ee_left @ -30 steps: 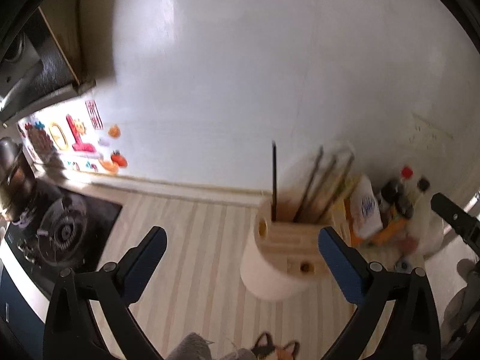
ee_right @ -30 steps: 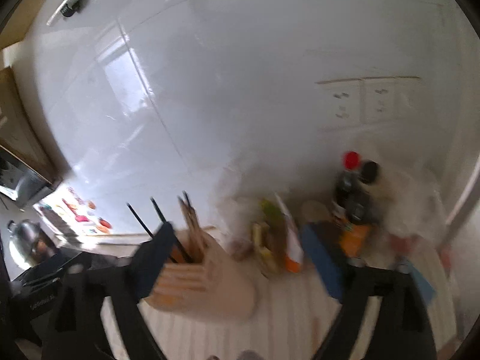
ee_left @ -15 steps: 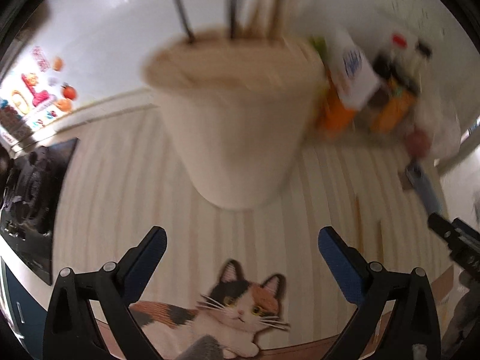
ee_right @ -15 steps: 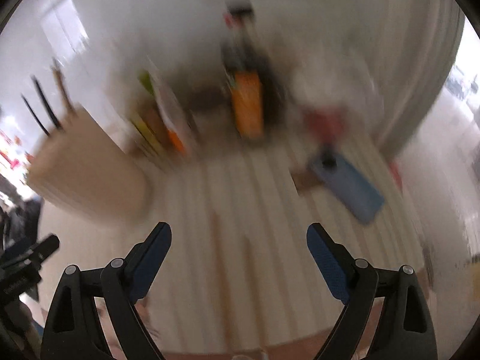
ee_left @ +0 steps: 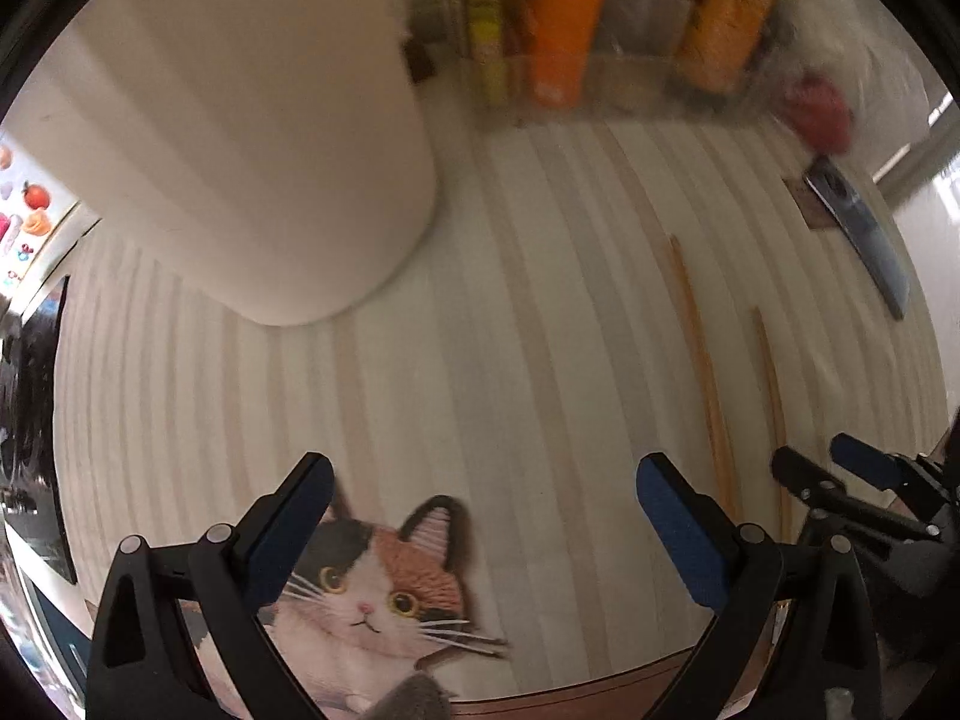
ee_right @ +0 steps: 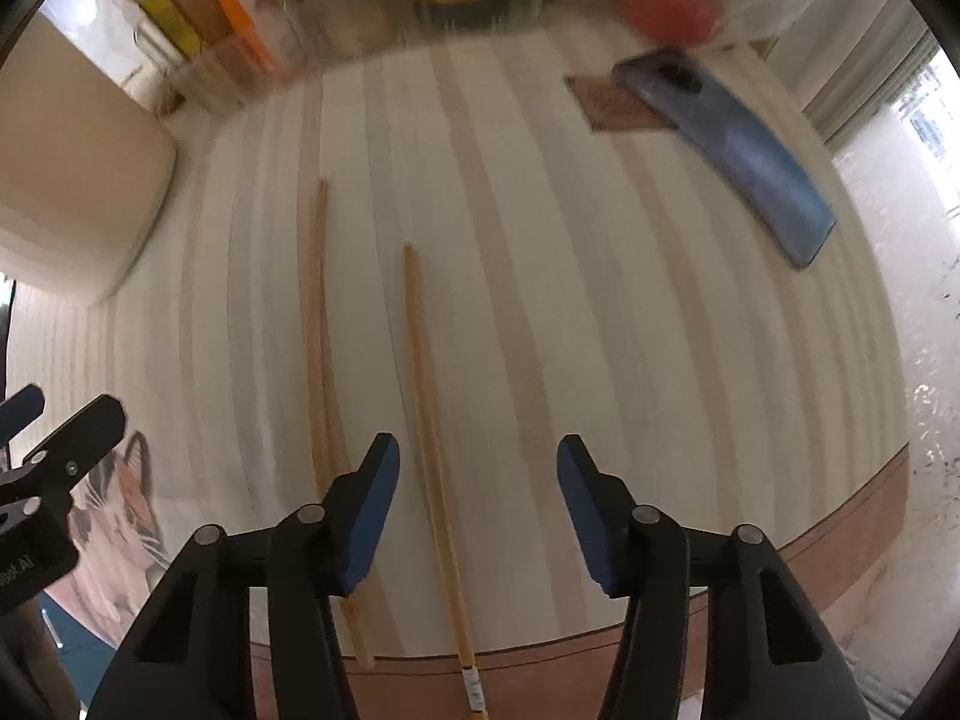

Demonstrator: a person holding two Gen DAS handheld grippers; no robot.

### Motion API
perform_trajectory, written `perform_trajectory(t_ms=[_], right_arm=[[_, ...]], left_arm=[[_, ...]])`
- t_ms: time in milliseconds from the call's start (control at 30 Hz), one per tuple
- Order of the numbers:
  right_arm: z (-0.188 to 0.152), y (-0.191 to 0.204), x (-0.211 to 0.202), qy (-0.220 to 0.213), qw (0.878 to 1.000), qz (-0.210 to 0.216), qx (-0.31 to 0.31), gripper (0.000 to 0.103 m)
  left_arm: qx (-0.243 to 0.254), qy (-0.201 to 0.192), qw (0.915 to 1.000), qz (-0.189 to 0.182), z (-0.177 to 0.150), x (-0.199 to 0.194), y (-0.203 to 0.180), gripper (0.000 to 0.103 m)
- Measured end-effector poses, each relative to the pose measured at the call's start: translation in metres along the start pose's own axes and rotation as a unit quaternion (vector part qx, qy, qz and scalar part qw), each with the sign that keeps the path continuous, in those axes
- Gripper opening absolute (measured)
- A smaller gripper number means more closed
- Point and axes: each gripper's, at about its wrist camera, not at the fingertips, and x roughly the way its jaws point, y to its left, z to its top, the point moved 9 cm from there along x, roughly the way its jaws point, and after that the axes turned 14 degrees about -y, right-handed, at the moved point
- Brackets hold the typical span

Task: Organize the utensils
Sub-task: 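Grasp a light chopstick with the left gripper while the right grasps another light one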

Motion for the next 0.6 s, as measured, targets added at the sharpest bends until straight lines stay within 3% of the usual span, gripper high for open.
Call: perform_trajectory(t_ms=[167, 233, 367, 600], right_arm=[[-0.010, 0.003, 0.007, -0.001, 0.999, -0.022, -0.027, 0.035], [-0.011, 0.000, 0.007, -0.003, 0.999, -0.029, -0.025, 0.007], [-0.013, -0.019, 0.007, -0.003, 0.999, -0.036, 0.000, 0.007], [-0.022, -0.087, 0.005, 0.002, 0.995, -0.068, 0.067, 0.007]], left_arm=[[0.015, 0.003, 0.9999, -0.002, -0.002, 0.002, -0.014, 0.103], [0.019, 0.003, 0.9998, -0.003, -0.001, 0.002, -0.019, 0.103], [0.033, -0.003, 0.9994, -0.005, 0.001, -0.002, -0.031, 0.103], [0.051, -0.003, 0.9984, -0.026, 0.005, 0.000, -0.070, 0.103]])
